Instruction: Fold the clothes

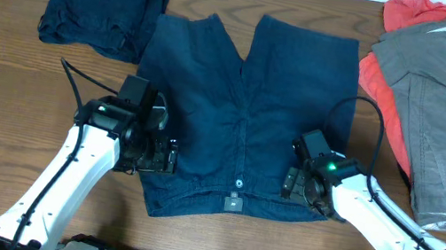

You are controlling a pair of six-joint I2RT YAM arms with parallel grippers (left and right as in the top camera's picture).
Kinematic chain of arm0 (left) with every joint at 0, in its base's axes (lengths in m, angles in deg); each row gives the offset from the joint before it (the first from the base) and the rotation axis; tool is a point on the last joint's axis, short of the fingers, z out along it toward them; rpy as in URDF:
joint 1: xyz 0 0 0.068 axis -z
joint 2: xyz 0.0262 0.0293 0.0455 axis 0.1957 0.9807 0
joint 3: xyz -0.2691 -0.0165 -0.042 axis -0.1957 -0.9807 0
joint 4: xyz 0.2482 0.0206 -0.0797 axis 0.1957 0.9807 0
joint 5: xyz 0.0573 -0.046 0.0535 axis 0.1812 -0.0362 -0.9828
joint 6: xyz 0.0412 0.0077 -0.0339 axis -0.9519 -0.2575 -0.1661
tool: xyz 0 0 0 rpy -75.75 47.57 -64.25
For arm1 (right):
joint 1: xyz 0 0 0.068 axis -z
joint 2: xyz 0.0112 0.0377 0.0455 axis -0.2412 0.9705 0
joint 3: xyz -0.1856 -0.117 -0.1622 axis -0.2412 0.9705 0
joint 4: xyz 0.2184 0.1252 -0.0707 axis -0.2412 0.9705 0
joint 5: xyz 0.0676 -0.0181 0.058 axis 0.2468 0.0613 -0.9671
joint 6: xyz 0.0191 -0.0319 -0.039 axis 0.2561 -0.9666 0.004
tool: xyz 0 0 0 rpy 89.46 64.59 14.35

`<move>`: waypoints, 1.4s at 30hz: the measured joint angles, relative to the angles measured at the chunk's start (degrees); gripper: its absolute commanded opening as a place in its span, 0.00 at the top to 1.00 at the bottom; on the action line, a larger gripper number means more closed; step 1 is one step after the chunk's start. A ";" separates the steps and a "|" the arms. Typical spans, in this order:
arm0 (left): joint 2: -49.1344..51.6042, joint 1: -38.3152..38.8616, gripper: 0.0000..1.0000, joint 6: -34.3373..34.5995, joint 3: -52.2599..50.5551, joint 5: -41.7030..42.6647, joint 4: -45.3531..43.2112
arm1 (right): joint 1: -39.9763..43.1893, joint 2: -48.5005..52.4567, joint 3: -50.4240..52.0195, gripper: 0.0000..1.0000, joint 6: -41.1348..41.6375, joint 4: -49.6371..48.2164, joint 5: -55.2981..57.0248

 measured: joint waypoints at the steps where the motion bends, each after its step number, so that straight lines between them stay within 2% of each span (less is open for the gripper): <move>1: 0.00 0.02 0.18 0.44 -0.44 -0.33 -0.17 | 0.35 0.00 0.35 0.03 0.11 -0.31 -0.11; 9: 0.00 0.02 0.16 2.93 -6.58 -2.91 -8.85 | 1.05 0.00 0.81 0.09 -2.99 -9.33 -0.63; 10: 0.02 0.02 0.12 2.95 -6.69 -2.93 -10.36 | 1.05 0.00 0.81 0.09 -4.02 -11.30 -0.72; 13: 0.02 0.02 0.10 3.15 -6.69 -3.10 -13.81 | 1.11 0.00 0.72 0.10 -5.44 -13.20 -0.74; 24: 0.02 0.02 0.01 3.15 -6.69 -5.38 -22.56 | 5.75 4.07 -0.57 0.11 -8.11 -10.91 -1.79; 31: 0.55 -2.08 0.02 1.84 -6.51 -7.04 -32.02 | 11.28 5.20 -1.55 0.09 -8.83 -11.67 -1.84; 35: 6.80 -6.25 0.02 -0.57 -1.60 -5.07 -36.37 | 13.81 5.64 -2.27 0.07 -9.90 -11.41 -2.03; 42: 26.53 -8.92 0.02 -4.92 18.47 -1.36 -35.17 | 13.86 7.69 -7.21 0.05 -13.33 -6.73 -4.66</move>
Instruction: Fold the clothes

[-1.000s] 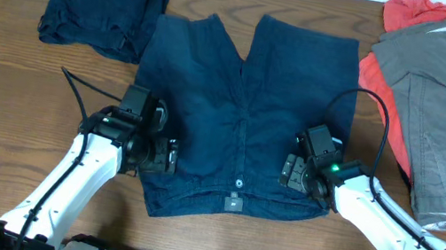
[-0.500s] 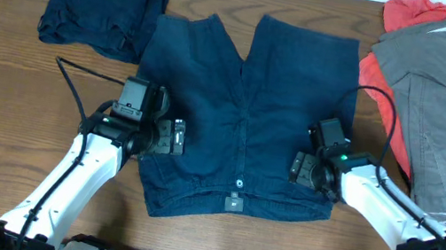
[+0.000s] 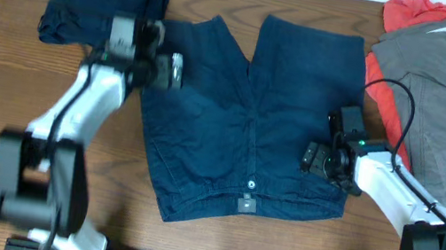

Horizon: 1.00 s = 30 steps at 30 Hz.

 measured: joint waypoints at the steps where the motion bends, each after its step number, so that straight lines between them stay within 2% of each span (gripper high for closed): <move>1: 2.95 -0.04 0.02 -0.48 2.71 0.11 0.48 | 0.00 0.02 -1.29 0.05 -0.66 1.18 -0.52; 5: 8.63 -0.20 0.00 -1.53 7.10 -0.48 0.33 | 0.00 0.02 -5.70 0.05 -2.71 3.80 -1.79; 8: 10.21 -0.50 0.08 -1.75 7.72 -1.84 -0.15 | -0.02 0.02 -7.50 0.05 -3.98 4.24 -2.43; 12: 11.32 -0.90 0.10 -2.45 7.82 -4.31 -0.09 | -0.07 0.02 -8.70 0.06 -5.05 4.09 -3.30; 15: 12.90 -0.94 0.22 -2.58 7.96 -5.79 -0.15 | -0.07 0.02 -9.46 0.06 -5.79 3.45 -3.67; 21: 15.45 -0.94 0.76 -2.51 8.33 -7.34 0.09 | -0.07 0.02 -9.66 0.08 -6.58 2.91 -3.89; 22: 15.50 -0.92 0.88 -2.69 8.33 -7.37 0.46 | -0.07 0.02 -9.66 0.09 -6.71 2.89 -3.89; 23: 15.50 -0.92 0.94 -2.54 8.33 -7.39 1.09 | -0.07 0.02 -9.66 0.10 -6.75 2.89 -3.89; 26: 15.45 -1.09 0.94 -2.47 9.09 -7.52 5.90 | -0.07 0.02 -9.66 0.11 -6.91 2.91 -4.04; 30: 14.82 -2.78 0.94 1.66 10.43 -9.35 17.97 | -0.09 0.02 -9.68 0.11 -7.04 2.56 -4.72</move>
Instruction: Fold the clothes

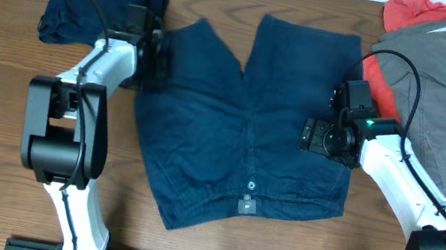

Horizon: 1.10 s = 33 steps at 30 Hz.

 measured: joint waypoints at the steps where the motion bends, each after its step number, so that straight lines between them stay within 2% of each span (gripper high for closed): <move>1: -0.15 -0.83 0.94 1.11 0.02 -0.44 3.34 | -0.13 0.00 0.00 0.11 -0.15 -0.52 -0.11; 5: -0.35 -7.26 0.94 6.19 -0.11 -1.88 14.88 | -0.22 0.00 -0.07 0.12 -0.61 -3.82 -0.26; 11: -0.33 -17.94 0.94 10.64 -1.11 -2.47 24.48 | -0.31 0.00 -0.20 0.14 -1.14 -9.60 -0.26; 17: -0.35 -26.53 0.94 12.66 -2.25 6.12 22.03 | -0.33 2.49 -0.35 0.13 -1.81 -12.68 -0.50; 23: -1.01 -29.88 0.92 10.51 -2.29 9.75 18.71 | -0.59 7.26 -0.39 0.16 -2.12 -10.60 -2.16; 24: -1.31 -29.75 0.86 9.64 -2.34 9.86 18.36 | -0.61 7.43 -0.39 0.17 -2.19 -9.73 -2.38; 26: -2.23 -29.27 0.61 7.52 -2.40 9.94 17.70 | -0.76 7.50 -0.39 0.20 -2.60 -7.85 -2.78; 29: -4.87 -28.41 0.35 5.16 -2.45 9.94 16.55 | -1.36 7.50 -0.39 0.22 -3.54 -5.25 -3.50; 30: -6.14 -28.20 0.30 4.74 -2.45 9.73 16.35 | -1.86 7.50 -0.39 0.23 -3.78 -4.37 -3.72; 33: -10.73 -27.82 0.25 3.56 -2.51 9.46 15.50 | -4.15 7.50 -0.39 0.28 -4.61 -2.23 -4.26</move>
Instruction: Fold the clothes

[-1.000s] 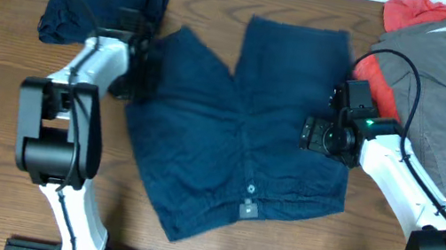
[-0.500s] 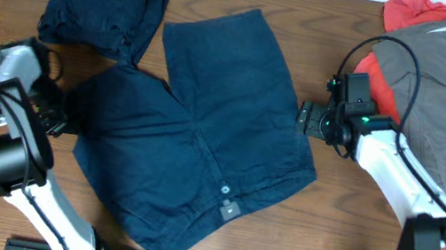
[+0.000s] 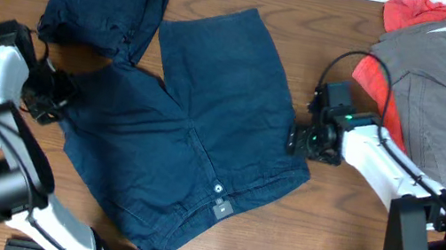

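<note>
Navy shorts (image 3: pixel 195 130) lie spread at a slant across the middle of the table, with the waistband and its button (image 3: pixel 218 187) toward the front. One leg reaches left, the other points to the far edge. My left gripper (image 3: pixel 49 98) sits at the left leg's hem, which is drawn to a point toward it, and looks shut on it. My right gripper (image 3: pixel 296 142) rests at the shorts' right edge. Its fingers are hidden under the wrist.
A folded navy garment lies at the far left, touching the shorts' left leg. A pile with a grey garment (image 3: pixel 443 97) on top of a red one (image 3: pixel 429 12) fills the far right. Bare wood table (image 3: pixel 365 246) shows in front.
My left gripper went from the far left hem to the table's left side, and the shorts have turned and shifted left with it. My right gripper moved slightly left, from over the cloth to its right edge.
Both grippers were first on the shorts near the waistband, which lay straight. Then the left was up at the left leg's hem by the folded garment and the right higher on the right side. Now the shorts lie slanted, pulled to the left.
</note>
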You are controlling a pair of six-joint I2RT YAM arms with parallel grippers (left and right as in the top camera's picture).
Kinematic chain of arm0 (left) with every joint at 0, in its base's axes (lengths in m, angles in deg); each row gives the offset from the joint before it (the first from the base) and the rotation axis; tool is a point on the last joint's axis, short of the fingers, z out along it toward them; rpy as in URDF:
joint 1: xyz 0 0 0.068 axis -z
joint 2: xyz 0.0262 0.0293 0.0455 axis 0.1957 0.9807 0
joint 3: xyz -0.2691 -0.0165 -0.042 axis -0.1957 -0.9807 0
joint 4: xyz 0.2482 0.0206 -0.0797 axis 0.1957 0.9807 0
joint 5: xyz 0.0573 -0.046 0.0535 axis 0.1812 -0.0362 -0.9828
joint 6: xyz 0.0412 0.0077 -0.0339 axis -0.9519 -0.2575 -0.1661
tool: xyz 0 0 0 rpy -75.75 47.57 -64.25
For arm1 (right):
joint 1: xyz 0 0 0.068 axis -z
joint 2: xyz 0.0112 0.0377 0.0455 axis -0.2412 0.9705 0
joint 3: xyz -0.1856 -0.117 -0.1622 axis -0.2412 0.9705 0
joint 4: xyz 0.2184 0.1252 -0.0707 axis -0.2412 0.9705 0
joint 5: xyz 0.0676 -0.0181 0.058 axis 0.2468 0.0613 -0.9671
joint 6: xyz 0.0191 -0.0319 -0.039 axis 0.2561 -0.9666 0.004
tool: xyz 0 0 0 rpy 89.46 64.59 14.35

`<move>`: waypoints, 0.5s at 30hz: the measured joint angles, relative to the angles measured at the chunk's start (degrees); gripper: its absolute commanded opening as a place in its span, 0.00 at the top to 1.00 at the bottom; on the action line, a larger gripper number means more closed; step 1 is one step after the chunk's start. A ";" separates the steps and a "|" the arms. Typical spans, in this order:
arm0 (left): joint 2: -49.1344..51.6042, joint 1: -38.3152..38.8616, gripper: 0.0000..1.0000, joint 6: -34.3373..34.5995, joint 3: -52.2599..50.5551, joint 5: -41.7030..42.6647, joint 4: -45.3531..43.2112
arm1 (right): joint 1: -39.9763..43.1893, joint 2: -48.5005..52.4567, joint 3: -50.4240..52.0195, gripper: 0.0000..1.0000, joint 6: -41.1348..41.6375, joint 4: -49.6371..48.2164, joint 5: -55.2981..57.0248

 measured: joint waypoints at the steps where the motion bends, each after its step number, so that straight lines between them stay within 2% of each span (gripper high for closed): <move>1: -1.38 0.00 0.25 -0.39 0.00 -0.11 -0.15 | -0.72 0.00 0.00 0.30 -0.20 0.48 -0.11; 3: -4.55 0.00 0.25 -0.74 -0.02 -0.15 -0.48 | -2.16 0.00 0.02 0.35 -0.35 1.22 -0.37; 4: -6.01 0.00 0.25 -0.83 -0.02 -0.24 -0.59 | -2.69 0.00 0.07 0.41 -0.48 1.51 -0.42; 8: -12.55 0.13 0.25 -0.94 -0.04 -0.35 -0.26 | -3.89 0.00 1.33 0.75 0.70 2.58 0.63; 9: -14.01 0.26 0.25 -0.94 -0.04 -0.35 -0.17 | -3.93 0.00 1.95 0.80 1.36 2.71 1.29; 13: -19.91 1.86 0.25 -1.09 -0.04 -0.55 -0.11 | -3.91 -0.02 3.02 0.97 3.32 2.60 4.50; 15: -22.08 3.19 0.25 -1.22 -0.04 -0.55 -0.42 | -3.91 -0.02 3.21 0.99 3.63 1.77 6.36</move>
